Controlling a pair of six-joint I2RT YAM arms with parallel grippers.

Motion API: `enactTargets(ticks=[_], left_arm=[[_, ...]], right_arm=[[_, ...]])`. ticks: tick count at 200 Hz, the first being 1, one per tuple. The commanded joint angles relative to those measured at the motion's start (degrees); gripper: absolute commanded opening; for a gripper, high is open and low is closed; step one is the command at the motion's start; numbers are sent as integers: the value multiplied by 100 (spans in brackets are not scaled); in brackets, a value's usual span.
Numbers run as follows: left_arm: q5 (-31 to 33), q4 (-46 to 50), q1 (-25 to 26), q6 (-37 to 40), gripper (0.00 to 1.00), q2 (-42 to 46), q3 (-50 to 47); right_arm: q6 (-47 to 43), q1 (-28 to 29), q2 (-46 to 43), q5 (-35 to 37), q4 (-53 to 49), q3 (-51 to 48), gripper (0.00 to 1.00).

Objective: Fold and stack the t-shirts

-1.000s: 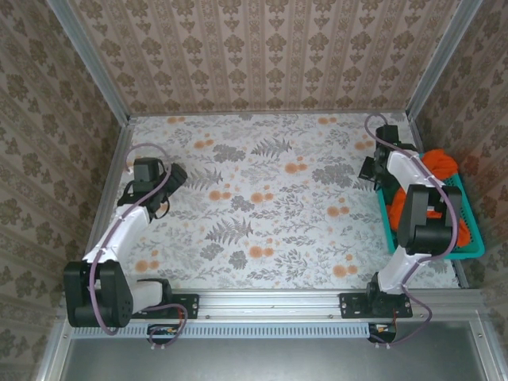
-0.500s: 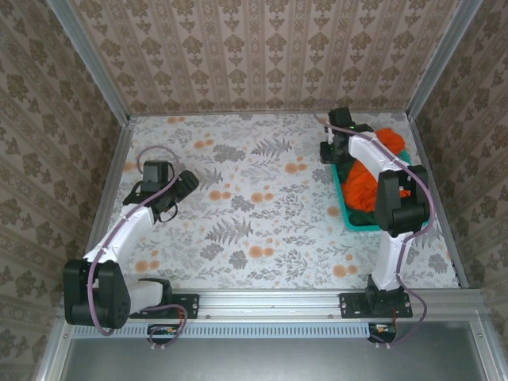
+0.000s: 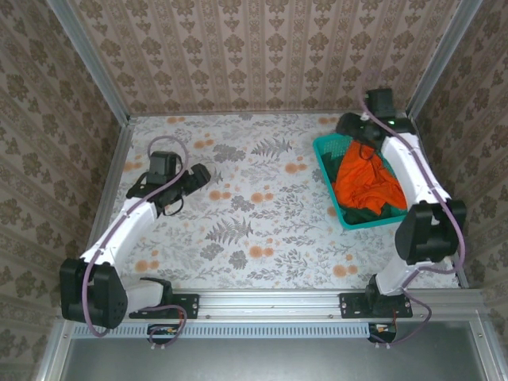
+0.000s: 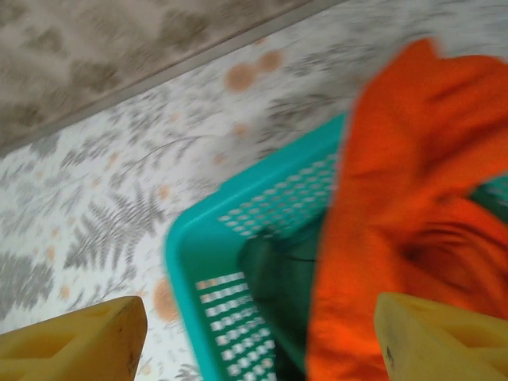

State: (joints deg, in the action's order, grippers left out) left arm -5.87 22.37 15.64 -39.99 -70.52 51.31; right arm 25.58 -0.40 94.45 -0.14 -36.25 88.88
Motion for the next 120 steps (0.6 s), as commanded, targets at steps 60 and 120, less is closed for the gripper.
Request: enactTargets(ticks=[60, 120], left_arm=[[-20, 514, 1238, 736, 96, -805, 982], [358, 933, 1780, 1106, 95, -817, 1733]], right_arm=[[151, -302, 1059, -199, -418, -622, 47], [-59, 74, -946, 231, -295, -37, 0]])
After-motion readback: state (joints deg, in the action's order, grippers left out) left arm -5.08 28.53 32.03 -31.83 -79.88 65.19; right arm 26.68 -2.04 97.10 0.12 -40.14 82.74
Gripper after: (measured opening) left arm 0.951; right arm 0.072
